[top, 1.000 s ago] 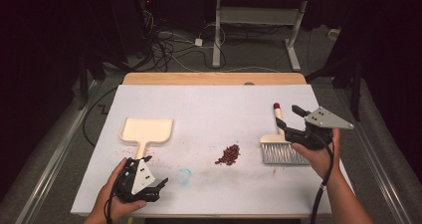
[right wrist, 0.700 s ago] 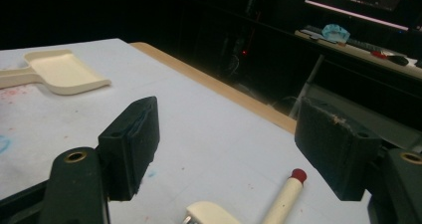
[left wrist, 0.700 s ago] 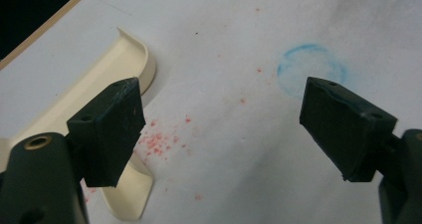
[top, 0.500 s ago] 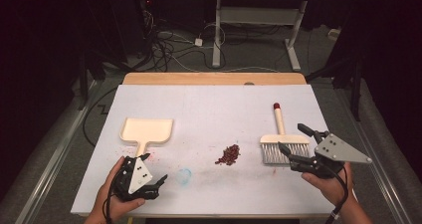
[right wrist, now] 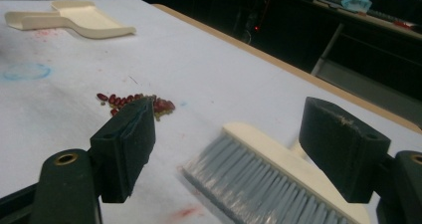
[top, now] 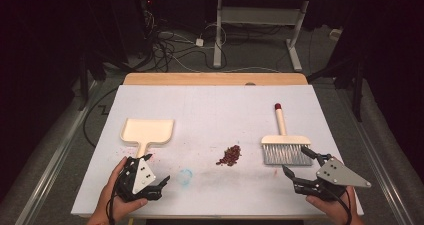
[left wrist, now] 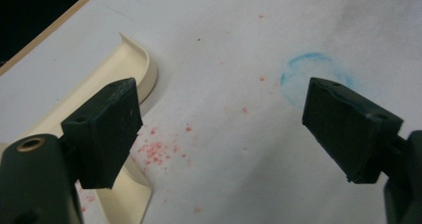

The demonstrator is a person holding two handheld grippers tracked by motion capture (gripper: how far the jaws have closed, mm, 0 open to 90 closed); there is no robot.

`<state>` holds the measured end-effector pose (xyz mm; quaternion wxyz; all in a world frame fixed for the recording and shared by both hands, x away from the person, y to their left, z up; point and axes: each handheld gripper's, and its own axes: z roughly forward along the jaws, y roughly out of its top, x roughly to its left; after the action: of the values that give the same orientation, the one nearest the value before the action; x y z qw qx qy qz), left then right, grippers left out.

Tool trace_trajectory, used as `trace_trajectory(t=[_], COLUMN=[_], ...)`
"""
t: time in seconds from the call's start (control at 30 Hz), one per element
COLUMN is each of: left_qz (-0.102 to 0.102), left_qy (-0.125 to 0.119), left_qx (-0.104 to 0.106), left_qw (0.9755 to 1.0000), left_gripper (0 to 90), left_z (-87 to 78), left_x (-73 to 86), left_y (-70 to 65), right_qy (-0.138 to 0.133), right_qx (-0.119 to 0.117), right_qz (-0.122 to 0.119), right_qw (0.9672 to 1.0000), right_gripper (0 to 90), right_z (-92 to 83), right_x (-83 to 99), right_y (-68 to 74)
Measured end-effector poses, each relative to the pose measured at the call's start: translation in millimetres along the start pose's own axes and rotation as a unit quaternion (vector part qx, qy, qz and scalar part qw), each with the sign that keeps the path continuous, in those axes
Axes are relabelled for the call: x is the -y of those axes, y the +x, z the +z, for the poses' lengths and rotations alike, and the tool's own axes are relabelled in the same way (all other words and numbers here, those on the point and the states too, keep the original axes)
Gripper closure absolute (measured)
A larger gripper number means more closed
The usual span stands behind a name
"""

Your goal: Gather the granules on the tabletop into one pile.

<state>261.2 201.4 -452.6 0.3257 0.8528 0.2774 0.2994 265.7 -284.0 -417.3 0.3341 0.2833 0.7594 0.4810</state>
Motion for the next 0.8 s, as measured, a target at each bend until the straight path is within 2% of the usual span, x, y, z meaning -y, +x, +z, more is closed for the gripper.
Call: trace_trajectory(t=[0.1,0.23,0.3,0.4,0.5,0.73,0.8], left_qz=[0.003,0.004,0.008,0.009,0.008,0.014,0.015], left_qy=[-0.002,-0.002,-0.002,-0.004,-0.004,0.002,0.004], left_qx=[-0.001,0.002,0.004,0.003,0.004,0.007,0.007], left_qw=[1.0,1.0,1.0,0.9999,1.0,0.9999,0.9999], left_gripper=[15.1,15.2,15.1,15.1,15.2,15.2,15.2], left_z=[-1.3,-0.5,-0.2,-0.7,0.3,2.4,2.6], left_x=[-0.2,0.2,0.0,-0.1,-0.5,-2.9,-2.9], left_y=[-1.1,-1.2,-1.6,-1.1,0.6,-2.0,-2.5], right_qy=[-0.007,-0.004,0.0,-0.001,0.005,0.012,0.015], right_qx=[0.006,0.012,0.018,0.016,0.022,0.023,0.026], right_qz=[-0.008,-0.007,-0.014,-0.014,-0.025,-0.032,-0.041], right_qw=[0.9999,0.9999,0.9997,0.9998,0.9994,0.9992,0.9987], right_gripper=[23.1,23.1,23.1,23.1,23.1,23.1,23.1], right_z=[-0.9,-2.0,-2.9,-2.5,-1.6,-2.1,-2.6], right_x=[-1.9,-1.6,-1.7,-3.1,-2.6,-0.3,-0.7], right_y=[1.3,2.3,4.0,5.0,6.7,7.9,9.4])
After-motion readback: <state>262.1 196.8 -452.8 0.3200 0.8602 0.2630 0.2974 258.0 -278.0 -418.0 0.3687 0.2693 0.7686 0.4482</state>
